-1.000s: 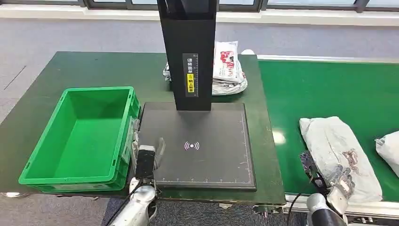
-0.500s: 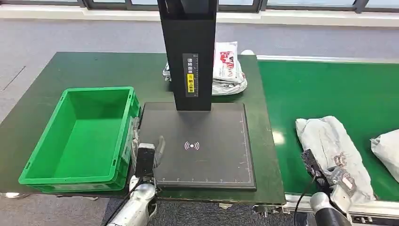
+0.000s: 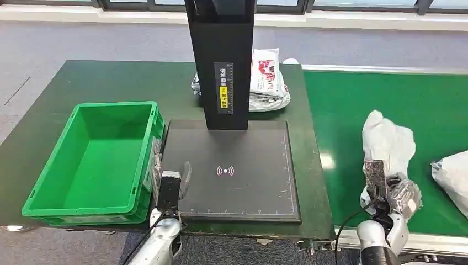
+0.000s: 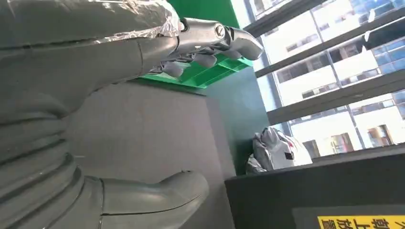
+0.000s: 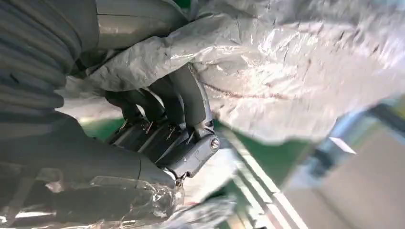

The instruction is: Moved the parcel from conveyor to table for the left to box.

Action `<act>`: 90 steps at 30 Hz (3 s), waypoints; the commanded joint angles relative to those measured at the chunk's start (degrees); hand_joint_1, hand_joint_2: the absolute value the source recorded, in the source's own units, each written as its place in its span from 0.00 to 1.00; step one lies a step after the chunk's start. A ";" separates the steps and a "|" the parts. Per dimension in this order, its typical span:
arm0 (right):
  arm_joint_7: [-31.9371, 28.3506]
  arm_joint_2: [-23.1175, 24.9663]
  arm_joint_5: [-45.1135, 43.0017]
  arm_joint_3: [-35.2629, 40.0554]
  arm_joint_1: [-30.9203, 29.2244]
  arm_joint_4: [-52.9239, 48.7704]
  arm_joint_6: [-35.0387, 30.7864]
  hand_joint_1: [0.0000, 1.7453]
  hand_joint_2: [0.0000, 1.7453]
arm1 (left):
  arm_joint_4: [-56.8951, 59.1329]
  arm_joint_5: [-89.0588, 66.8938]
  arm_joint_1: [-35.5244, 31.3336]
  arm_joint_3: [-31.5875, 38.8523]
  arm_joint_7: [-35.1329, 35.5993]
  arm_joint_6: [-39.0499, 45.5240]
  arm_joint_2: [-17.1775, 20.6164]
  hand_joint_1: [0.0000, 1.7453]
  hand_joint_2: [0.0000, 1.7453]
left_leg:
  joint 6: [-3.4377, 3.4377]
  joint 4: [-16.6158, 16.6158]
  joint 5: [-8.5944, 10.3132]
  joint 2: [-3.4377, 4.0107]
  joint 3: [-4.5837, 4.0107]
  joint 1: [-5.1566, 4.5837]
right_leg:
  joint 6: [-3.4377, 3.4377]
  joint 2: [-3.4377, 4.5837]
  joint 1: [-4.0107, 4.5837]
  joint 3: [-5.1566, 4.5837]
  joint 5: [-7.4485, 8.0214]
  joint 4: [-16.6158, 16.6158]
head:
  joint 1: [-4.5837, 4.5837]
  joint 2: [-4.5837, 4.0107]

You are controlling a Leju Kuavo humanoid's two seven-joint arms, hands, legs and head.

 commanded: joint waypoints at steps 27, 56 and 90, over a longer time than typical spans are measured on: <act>0.48 3.21 -9.19 53.84 -7.41 1.07 22.01 1.00 1.00 | 4.40 1.50 -8.27 -10.20 0.17 -0.22 0.32 0.00 1.00 | -0.04 -0.16 0.07 0.07 0.16 0.14 | -0.06 0.11 0.14 0.15 0.08 -0.23 | 0.00 0.00; -5.19 4.99 -15.74 44.88 -3.38 -2.37 15.23 0.00 0.00 | -3.85 -1.92 -4.68 -4.90 0.17 4.53 -0.22 0.00 1.00 | -0.04 -0.16 0.04 0.18 0.11 0.14 | -0.09 0.20 0.14 0.03 0.10 -0.21 | 0.00 0.00; -14.09 5.45 -39.78 28.05 1.18 -7.46 9.99 0.00 1.00 | 28.14 -28.12 -12.61 -27.19 22.59 -15.69 3.43 0.05 1.00 | -0.02 -0.11 0.03 0.15 0.07 0.11 | -0.05 0.19 0.11 -0.02 0.07 -0.17 | -0.02 0.00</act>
